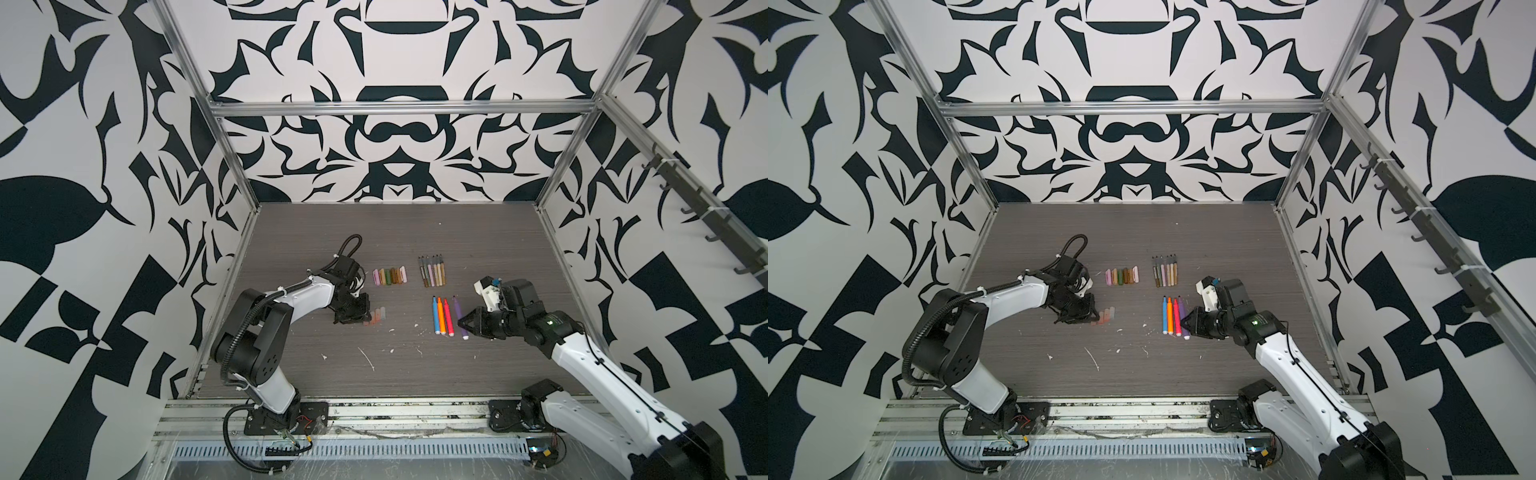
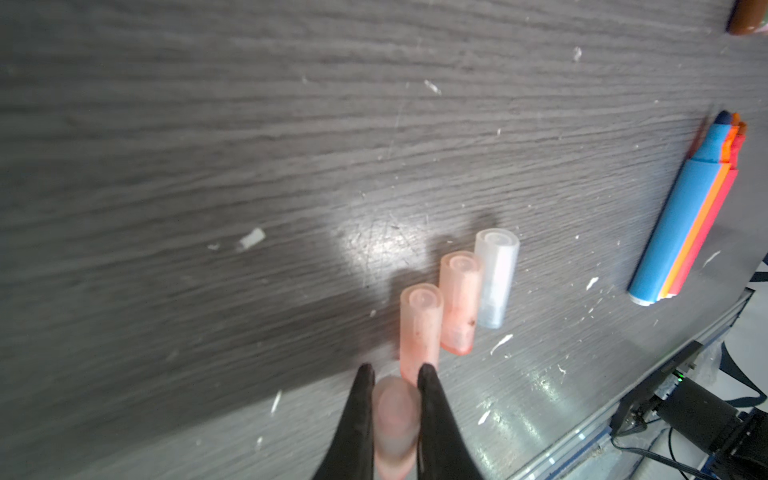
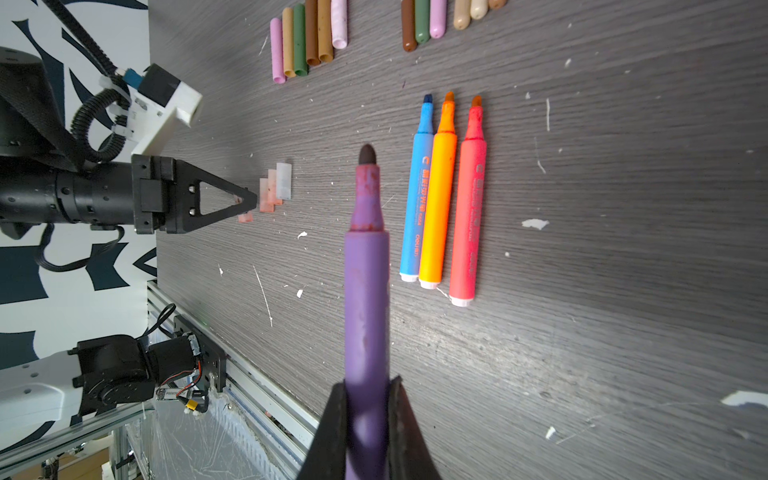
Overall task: Open the pen caps
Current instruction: 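Set the cap by the other caps with the left gripper while the right lowers, then lay the purple marker beside the pink one, open right gripper while left withdraws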
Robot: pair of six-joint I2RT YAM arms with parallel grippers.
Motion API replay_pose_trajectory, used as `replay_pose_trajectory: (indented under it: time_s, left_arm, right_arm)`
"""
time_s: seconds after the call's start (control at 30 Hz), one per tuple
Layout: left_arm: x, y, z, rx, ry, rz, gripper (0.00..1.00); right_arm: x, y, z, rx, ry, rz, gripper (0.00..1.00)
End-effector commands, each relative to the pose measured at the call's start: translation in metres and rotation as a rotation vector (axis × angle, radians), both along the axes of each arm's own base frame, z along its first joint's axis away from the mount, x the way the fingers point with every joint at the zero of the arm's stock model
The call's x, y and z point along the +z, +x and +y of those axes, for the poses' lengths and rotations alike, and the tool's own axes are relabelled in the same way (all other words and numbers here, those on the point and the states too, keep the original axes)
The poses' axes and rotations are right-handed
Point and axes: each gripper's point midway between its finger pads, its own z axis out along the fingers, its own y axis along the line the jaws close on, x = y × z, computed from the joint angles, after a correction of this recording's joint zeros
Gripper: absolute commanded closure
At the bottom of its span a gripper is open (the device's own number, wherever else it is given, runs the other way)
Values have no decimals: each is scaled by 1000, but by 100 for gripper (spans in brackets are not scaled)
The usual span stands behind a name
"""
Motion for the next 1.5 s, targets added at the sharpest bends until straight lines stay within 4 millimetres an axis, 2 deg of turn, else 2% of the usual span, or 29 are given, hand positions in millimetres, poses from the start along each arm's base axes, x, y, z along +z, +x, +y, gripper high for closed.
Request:
replay_pose_trajectory:
  time_s: [0.0,0.37,0.63,1.0,1.27,1.37,1.47]
  left_arm:
    - [-2,-9,3,-11,14,33,81]
    - [-1,-8,2,-8,12,32,70]
    - [7,-6,2,6,4,8,69]
    - [72,14,18,116,-42,-301,66]
    - [119,18,26,176,-125,-502,65]
    - [139,18,41,246,-132,-624,59]
    - [154,16,57,305,-129,-720,48]
  right_arm:
    - [14,5,1,9,8,-47,100]
    - [7,10,0,21,-27,-33,100]
    - [-23,31,-15,21,-116,-3,100]
    - [-61,60,-26,-6,-125,34,100]
    - [-86,63,-28,-19,-118,84,100]
    - [-91,62,-29,-19,-118,93,99]
    - [-93,63,-30,-21,-116,98,98]
